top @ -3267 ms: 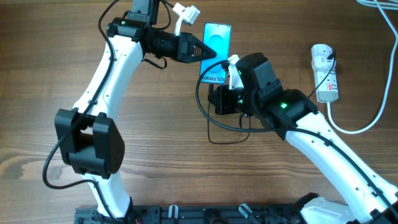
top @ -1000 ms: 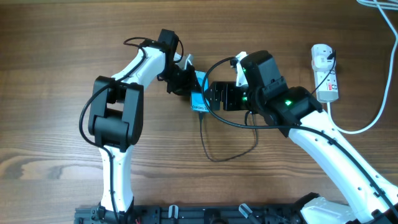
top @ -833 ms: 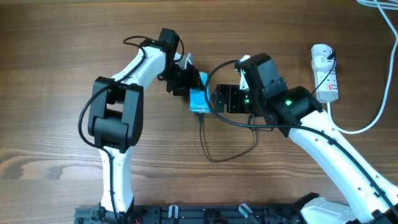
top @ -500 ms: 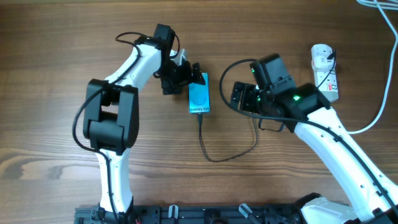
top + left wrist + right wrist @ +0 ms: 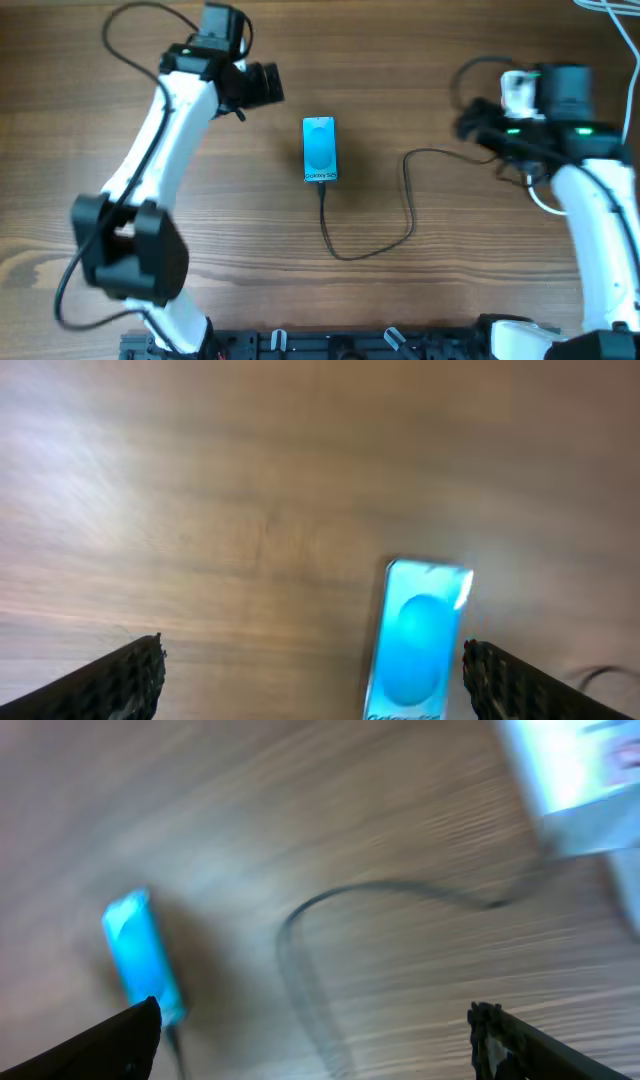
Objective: Plug charger to phone and switch on socket
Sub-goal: 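Release the phone and move the right gripper to the power strip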
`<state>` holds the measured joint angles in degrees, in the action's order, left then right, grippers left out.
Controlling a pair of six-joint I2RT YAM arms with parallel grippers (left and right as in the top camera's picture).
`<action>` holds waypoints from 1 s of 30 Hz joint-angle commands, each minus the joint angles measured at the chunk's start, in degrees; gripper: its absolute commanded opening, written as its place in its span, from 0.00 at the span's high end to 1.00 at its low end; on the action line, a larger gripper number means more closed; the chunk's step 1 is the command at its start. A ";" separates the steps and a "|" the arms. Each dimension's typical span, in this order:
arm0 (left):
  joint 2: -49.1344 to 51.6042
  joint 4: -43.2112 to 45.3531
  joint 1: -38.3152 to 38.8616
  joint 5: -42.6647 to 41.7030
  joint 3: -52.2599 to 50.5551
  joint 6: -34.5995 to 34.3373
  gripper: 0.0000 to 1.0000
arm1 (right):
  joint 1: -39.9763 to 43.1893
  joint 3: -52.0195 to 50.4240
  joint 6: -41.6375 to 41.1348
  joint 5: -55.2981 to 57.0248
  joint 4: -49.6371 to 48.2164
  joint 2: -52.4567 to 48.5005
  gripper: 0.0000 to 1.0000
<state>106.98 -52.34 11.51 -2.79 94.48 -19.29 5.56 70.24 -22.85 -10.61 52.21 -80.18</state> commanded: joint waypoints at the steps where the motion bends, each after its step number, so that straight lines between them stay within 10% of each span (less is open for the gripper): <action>1: -1.14 0.46 -0.07 2.67 0.02 -1.11 0.00 | 9.60 1.33 3.10 3.02 -2.38 -0.26 0.00; 8: -1.11 0.44 -0.07 2.67 0.02 -1.11 0.00 | 20.48 1.33 -2.03 18.12 -12.02 -5.46 0.00; 30: -1.11 0.46 -0.07 2.69 0.02 -1.11 0.00 | 22.18 1.33 -2.62 8.15 -32.76 -32.57 0.00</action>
<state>105.32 -51.86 11.51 -1.10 94.67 -19.70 28.60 70.59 -24.82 -1.48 20.05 -110.28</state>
